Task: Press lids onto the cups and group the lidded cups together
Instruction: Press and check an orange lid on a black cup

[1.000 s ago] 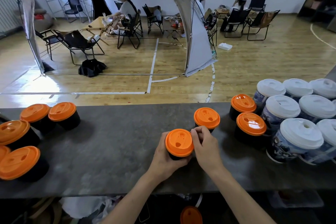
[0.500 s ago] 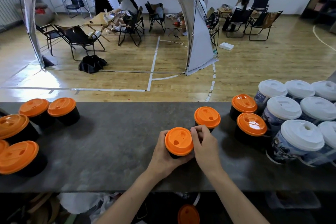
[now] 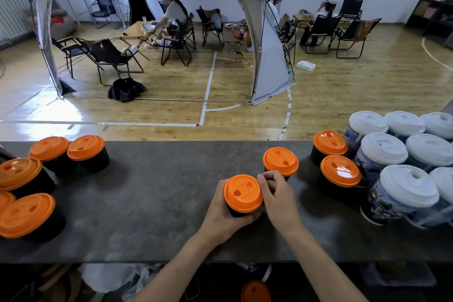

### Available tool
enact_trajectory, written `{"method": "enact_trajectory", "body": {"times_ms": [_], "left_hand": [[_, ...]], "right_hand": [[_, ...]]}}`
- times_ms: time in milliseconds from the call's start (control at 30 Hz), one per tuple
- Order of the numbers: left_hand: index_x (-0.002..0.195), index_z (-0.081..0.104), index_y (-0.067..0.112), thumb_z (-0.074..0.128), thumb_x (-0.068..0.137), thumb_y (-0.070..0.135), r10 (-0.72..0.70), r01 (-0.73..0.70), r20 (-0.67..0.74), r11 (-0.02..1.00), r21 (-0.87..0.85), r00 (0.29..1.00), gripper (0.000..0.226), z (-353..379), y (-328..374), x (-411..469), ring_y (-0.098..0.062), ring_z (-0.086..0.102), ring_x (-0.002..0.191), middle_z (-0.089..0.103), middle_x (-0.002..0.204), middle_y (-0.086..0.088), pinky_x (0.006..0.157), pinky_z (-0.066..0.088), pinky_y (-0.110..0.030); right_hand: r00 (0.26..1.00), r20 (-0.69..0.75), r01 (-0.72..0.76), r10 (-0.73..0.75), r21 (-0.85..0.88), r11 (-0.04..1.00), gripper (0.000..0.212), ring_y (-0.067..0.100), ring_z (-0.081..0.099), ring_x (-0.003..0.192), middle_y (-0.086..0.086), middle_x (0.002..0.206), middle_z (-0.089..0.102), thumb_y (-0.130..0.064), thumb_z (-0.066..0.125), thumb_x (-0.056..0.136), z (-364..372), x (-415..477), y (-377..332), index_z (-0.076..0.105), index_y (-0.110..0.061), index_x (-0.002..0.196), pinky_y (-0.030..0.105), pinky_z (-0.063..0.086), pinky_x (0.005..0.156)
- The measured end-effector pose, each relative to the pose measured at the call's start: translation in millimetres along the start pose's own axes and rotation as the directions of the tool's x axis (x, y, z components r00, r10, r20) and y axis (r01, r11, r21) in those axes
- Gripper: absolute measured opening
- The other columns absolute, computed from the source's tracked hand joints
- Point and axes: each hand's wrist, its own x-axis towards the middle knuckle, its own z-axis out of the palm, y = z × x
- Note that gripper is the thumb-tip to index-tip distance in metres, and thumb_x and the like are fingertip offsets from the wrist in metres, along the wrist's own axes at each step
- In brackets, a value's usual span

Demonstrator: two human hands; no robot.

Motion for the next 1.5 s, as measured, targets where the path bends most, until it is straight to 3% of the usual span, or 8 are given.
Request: {"method": "enact_trajectory", "body": {"times_ms": [300,467,600,767,900,1033,1167,1500], "left_hand": [[0.133,0.05,0.023,0.096,0.069,0.032,0.002,-0.002,-0.034,1.0,0.015,0.999,0.079,0,2,0,-0.015,0.059,0.125,0.062,0.129,0.009,0.104,0.047,-0.023],[0.134,0.05,0.03,0.094,0.069,0.029,-0.012,0.011,0.005,1.0,0.01,1.0,0.078,-3,2,2,-0.011,0.058,0.127,0.062,0.129,0.017,0.107,0.045,-0.023],[0.133,0.053,0.025,0.095,0.069,0.03,-0.02,0.02,0.01,1.0,-0.008,1.0,0.077,-2,3,1,-0.014,0.061,0.125,0.065,0.128,0.011,0.106,0.048,-0.027],[0.131,0.049,0.018,0.099,0.062,0.035,-0.006,0.006,-0.026,1.0,-0.018,1.0,0.087,-1,9,-2,-0.009,0.061,0.121,0.062,0.124,0.019,0.099,0.046,-0.016],[0.127,0.048,0.021,0.099,0.059,0.041,-0.013,0.013,-0.069,1.0,-0.002,0.998,0.087,0,9,-3,-0.007,0.063,0.117,0.064,0.12,0.019,0.096,0.048,-0.017],[0.129,0.05,0.021,0.099,0.065,0.024,-0.021,0.021,-0.052,1.0,0.015,0.998,0.08,-2,4,-1,-0.01,0.063,0.12,0.065,0.123,0.01,0.098,0.047,-0.018],[0.13,0.05,0.028,0.095,0.069,0.019,-0.007,0.007,-0.009,1.0,0.018,1.0,0.076,-3,3,0,-0.008,0.06,0.122,0.063,0.123,0.02,0.1,0.044,-0.014],[0.13,0.05,0.023,0.098,0.066,0.028,-0.002,0.002,-0.038,1.0,0.006,0.999,0.08,-2,4,-1,-0.008,0.061,0.121,0.064,0.125,0.01,0.098,0.046,-0.015]], "right_hand": [[1.0,-0.013,0.007,-0.009,-0.12,0.993,0.009,-0.009,0.064,0.085,-0.013,0.089,0.07,-0.035,0.051,0.103,0,-2,1,0.054,-0.027,0.104,0.01,0.049,0.069],[0.999,0.029,-0.03,0.032,-0.056,0.998,0.018,0.002,0.069,0.079,-0.005,0.082,0.073,-0.041,0.052,0.102,-5,7,-6,0.053,-0.024,0.106,0.03,0.057,0.074],[0.995,0.053,-0.092,0.09,0.042,0.995,0.013,0.001,0.07,0.089,-0.008,0.093,0.073,-0.04,0.054,0.101,-2,2,1,0.057,-0.027,0.102,0.034,0.059,0.085],[0.999,-0.035,0.019,-0.022,-0.079,0.997,0.006,-0.004,0.067,0.089,-0.011,0.091,0.072,-0.034,0.054,0.102,2,-8,1,0.055,-0.029,0.102,0.02,0.054,0.078],[0.993,-0.076,0.075,-0.094,-0.219,0.973,0.008,0.002,0.068,0.079,-0.011,0.085,0.071,-0.036,0.049,0.104,4,-10,3,0.052,-0.029,0.105,0.022,0.054,0.067],[0.999,-0.023,0.034,-0.038,-0.159,0.987,0.011,0.002,0.068,0.082,-0.009,0.087,0.072,-0.037,0.05,0.103,0,-6,5,0.052,-0.028,0.107,0.022,0.054,0.069],[0.999,0.038,-0.017,0.02,-0.073,0.997,0.012,-0.004,0.066,0.086,-0.009,0.09,0.071,-0.036,0.053,0.103,-3,3,-1,0.055,-0.025,0.105,0.013,0.049,0.071],[1.0,-0.005,0.007,-0.007,-0.095,0.996,0.007,-0.005,0.065,0.086,-0.009,0.089,0.07,-0.033,0.055,0.102,-1,0,0,0.056,-0.026,0.102,0.016,0.051,0.073]]}}
